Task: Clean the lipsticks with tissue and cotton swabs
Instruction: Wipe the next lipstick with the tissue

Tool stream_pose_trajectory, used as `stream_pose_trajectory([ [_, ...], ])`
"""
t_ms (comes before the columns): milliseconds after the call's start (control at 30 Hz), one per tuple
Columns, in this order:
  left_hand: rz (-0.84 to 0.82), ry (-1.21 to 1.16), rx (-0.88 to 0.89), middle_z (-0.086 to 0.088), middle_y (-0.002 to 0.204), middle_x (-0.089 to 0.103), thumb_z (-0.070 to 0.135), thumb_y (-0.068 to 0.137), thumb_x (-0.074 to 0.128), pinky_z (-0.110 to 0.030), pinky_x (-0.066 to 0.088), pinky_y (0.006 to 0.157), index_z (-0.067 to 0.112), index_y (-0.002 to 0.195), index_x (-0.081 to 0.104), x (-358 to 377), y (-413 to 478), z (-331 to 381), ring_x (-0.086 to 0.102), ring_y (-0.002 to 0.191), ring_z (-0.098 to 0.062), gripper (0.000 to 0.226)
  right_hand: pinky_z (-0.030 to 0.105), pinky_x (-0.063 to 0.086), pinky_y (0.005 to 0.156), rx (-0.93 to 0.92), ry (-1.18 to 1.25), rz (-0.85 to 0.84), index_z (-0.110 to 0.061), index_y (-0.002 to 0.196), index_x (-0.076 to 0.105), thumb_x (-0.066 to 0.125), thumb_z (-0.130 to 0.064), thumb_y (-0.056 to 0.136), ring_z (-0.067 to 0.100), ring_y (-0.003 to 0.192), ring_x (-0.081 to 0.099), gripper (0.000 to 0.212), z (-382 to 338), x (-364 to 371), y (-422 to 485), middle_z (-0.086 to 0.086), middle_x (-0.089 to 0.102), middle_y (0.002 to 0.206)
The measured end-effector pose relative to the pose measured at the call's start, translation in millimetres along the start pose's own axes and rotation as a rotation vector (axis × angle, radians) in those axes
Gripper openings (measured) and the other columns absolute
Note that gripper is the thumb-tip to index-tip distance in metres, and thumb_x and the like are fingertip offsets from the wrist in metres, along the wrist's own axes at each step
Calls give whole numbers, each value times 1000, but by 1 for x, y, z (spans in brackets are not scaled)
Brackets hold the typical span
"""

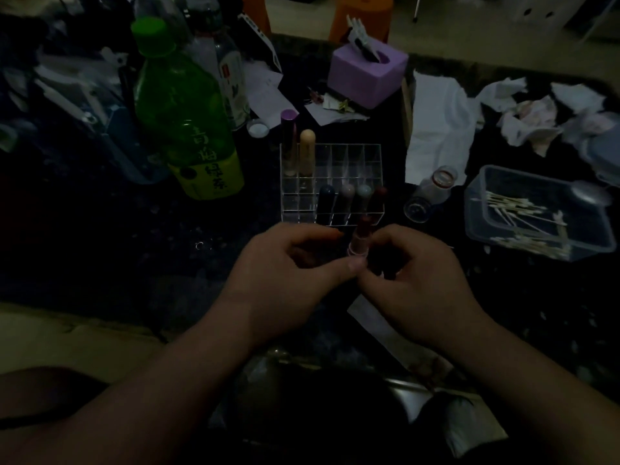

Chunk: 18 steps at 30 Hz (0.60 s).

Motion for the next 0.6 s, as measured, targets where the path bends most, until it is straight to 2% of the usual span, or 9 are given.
stream_pose_trajectory([
  [67,15,-3,73,12,96,69,39,72,84,-9,47,70,43,97,75,7,-2,3,65,84,3,27,13,46,60,-53,-12,-1,-20,86,70,68,-30,79,6,72,63,12,-3,-3,-5,-11,66,76],
  [233,47,-96,124,9,98,71,31,74,82,-18,53,80,27,95,80,17,1,8,68,91,-1,22,9,41,63,-122,-22,6,-22,89,69,67,-23,87,1,72,59,3,-5,-11,-11,-16,60,78],
  [333,26,-81,134,7,102,70,27,81,77,-12,50,79,22,97,78,23,2,11,67,93,1,17,6,39,63,-128,-11,12,-27,89,65,67,-23,90,-2,71,57,4,-6,-15,-15,-19,57,75],
  [400,0,-121,112,4,100,71,25,87,71,-10,49,75,20,97,77,27,2,14,68,89,-1,13,9,41,61,-57,105,8,-24,88,67,67,-26,89,2,69,59,3,-6,-17,-17,-14,61,74],
  [433,-16,-188,87,1,97,73,23,90,68,-11,49,72,19,96,77,29,2,15,69,86,-3,12,12,44,60,-5,199,4,-23,89,69,68,-28,87,5,69,61,6,-6,-17,-18,-11,65,75],
  [500,-64,-342,32,2,94,77,17,92,64,-12,52,69,19,94,75,31,2,19,72,83,-3,11,29,53,65,60,323,3,-22,92,71,67,-31,85,13,74,66,13,-7,-17,-19,-5,70,82],
  [533,-90,-400,17,7,92,78,17,92,63,-12,53,69,22,92,74,33,2,21,72,84,-3,13,38,55,70,60,334,6,-22,94,72,67,-32,86,20,78,67,14,-8,-17,-19,-2,71,84],
  [600,-123,-499,0,7,93,78,23,88,61,-17,56,75,26,93,73,37,2,22,73,90,-6,13,48,54,75,41,338,-1,-21,98,73,65,-31,90,27,84,68,15,-7,-17,-18,1,72,89],
])
Point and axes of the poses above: each hand's wrist, its own y-axis towards the middle knuckle, its own x-axis out of the palm, z = x × y, the point moved 1 cm from there along y, towards the middle knuckle
